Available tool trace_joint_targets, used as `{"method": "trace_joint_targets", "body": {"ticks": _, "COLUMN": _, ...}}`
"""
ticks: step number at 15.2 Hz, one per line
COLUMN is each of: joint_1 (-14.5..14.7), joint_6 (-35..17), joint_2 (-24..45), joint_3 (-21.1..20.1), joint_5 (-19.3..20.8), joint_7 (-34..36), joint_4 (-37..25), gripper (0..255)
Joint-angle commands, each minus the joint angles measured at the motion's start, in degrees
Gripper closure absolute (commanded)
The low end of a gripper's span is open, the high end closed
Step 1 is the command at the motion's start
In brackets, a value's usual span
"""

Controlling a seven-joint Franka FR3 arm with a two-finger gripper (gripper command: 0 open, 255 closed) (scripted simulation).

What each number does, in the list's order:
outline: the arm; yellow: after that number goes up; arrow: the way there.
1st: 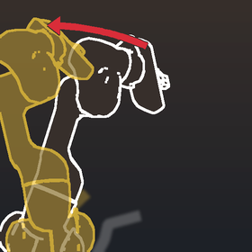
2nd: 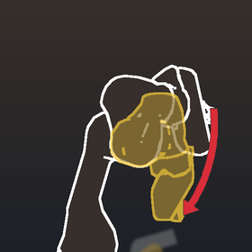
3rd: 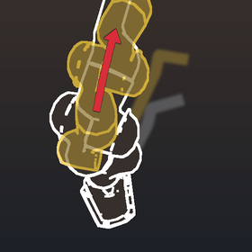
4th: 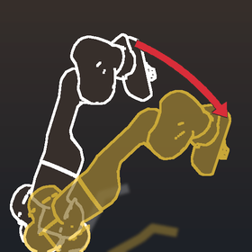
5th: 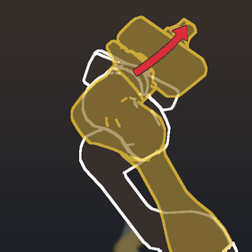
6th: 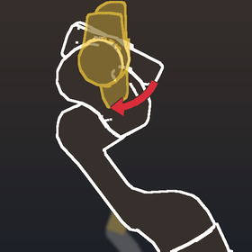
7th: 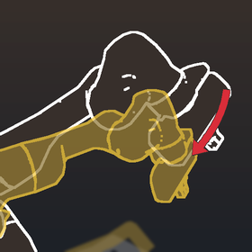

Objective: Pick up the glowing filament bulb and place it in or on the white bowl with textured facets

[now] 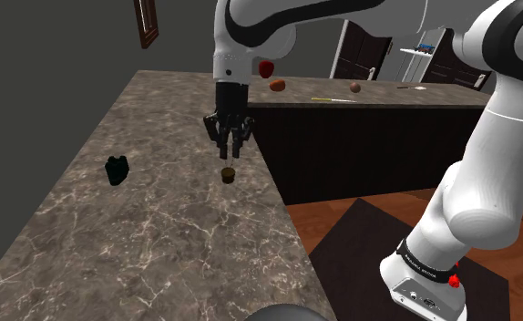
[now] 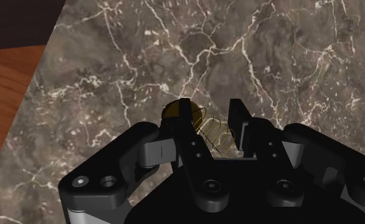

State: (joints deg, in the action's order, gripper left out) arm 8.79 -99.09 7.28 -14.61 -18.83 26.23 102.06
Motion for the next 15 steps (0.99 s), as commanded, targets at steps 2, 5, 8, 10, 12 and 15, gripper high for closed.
{"method": "trace_joint_targets", "body": {"ticks": 2, "joint_1": -0.08, "joint_6": 2.27, "joint_2": -0.16, "joint_3": 0.04, "joint_5": 0.08, "joint_7": 0.65, "joint_4": -2.17, "gripper": 255}}
{"method": "trace_joint_targets", "body": {"ticks": 5, "joint_1": -0.14, "joint_6": 4.39, "joint_2": -0.36, "joint_3": 0.05, "joint_5": 0.11, "joint_7": 1.28, "joint_4": -4.19, "gripper": 255}}
{"method": "trace_joint_targets", "body": {"ticks": 8, "joint_1": -0.19, "joint_6": 6.54, "joint_2": -0.44, "joint_3": 0.07, "joint_5": 0.15, "joint_7": 1.93, "joint_4": -6.35, "gripper": 255}}
{"method": "trace_joint_targets", "body": {"ticks": 10, "joint_1": -0.22, "joint_6": 7.98, "joint_2": -0.43, "joint_3": 0.08, "joint_5": 0.17, "joint_7": 2.38, "joint_4": -7.87, "gripper": 255}}
{"method": "trace_joint_targets", "body": {"ticks": 12, "joint_1": -0.25, "joint_6": 9.44, "joint_2": -0.36, "joint_3": 0.08, "joint_5": 0.2, "joint_7": 2.85, "joint_4": -9.46, "gripper": 255}}
{"method": "trace_joint_targets", "body": {"ticks": 15, "joint_1": -0.27, "joint_6": 11.65, "joint_2": -0.16, "joint_3": 0.08, "joint_5": 0.23, "joint_7": 3.57, "joint_4": -11.99, "gripper": 255}}
